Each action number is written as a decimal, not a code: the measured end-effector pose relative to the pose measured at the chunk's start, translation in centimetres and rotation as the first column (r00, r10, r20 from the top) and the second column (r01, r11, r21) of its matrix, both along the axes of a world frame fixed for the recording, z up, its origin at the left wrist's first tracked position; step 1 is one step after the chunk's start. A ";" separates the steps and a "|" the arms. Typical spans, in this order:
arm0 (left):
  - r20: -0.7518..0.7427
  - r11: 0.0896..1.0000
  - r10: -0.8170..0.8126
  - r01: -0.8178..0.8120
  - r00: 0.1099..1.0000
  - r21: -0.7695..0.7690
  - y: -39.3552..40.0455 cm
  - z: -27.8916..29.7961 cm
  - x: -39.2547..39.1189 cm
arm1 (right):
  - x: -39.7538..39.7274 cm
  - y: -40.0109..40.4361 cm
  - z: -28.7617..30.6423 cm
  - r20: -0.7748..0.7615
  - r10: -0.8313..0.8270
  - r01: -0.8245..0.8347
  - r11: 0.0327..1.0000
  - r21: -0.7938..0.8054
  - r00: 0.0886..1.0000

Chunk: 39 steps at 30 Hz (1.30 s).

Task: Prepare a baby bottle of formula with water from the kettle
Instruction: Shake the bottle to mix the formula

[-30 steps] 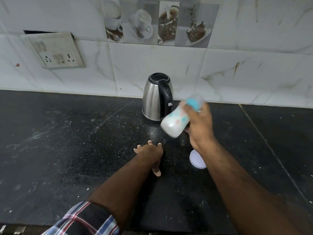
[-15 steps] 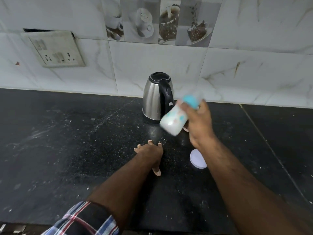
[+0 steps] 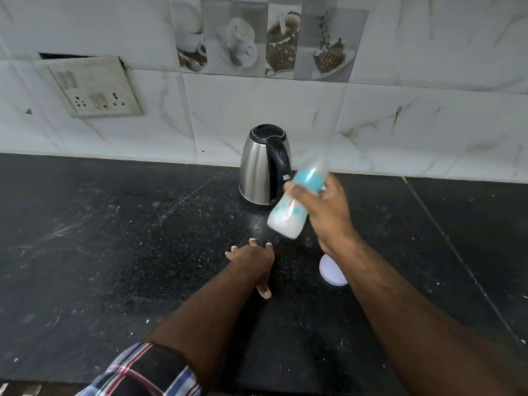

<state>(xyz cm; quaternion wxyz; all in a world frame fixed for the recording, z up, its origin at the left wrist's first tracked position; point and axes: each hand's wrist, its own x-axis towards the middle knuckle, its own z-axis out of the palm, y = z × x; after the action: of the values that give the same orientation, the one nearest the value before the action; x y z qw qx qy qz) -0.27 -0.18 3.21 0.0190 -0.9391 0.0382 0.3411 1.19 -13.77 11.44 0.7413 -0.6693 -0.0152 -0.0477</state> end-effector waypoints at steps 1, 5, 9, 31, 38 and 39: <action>0.005 1.000 0.000 0.000 1.000 -0.005 0.1 0.0 0.0 | 0.3 -0.3 0.9 0.008 -0.042 0.040 0.986 0.160 0.999; 0.005 1.000 0.009 -0.009 1.000 -0.015 0.2 -0.1 -0.1 | -0.1 -0.5 0.2 0.003 -0.047 0.046 0.992 0.119 0.999; 0.007 1.000 0.001 0.000 1.000 -0.010 0.1 0.2 0.0 | -0.2 -0.5 0.2 -0.002 -0.023 0.023 0.986 0.165 1.000; -0.016 1.000 -0.001 0.001 1.000 -0.015 0.1 -0.1 0.2 | -0.4 -0.5 -1.0 -0.119 0.077 -0.079 0.997 -0.007 0.990; 0.012 1.000 -0.002 0.002 1.000 -0.015 0.2 -0.2 -0.2 | 0.7 -0.7 0.5 -0.058 0.008 0.000 0.991 0.132 0.998; 0.010 1.000 -0.001 0.002 1.000 -0.018 0.2 -0.2 -0.1 | 0.1 -0.3 -0.5 -0.079 0.107 -0.108 0.994 -0.008 0.991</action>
<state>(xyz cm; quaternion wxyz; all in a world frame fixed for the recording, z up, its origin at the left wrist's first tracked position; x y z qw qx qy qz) -0.41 0.00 3.01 0.0109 -0.9408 0.0419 0.3361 1.32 -14.11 10.93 0.7388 -0.6733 -0.0224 0.0186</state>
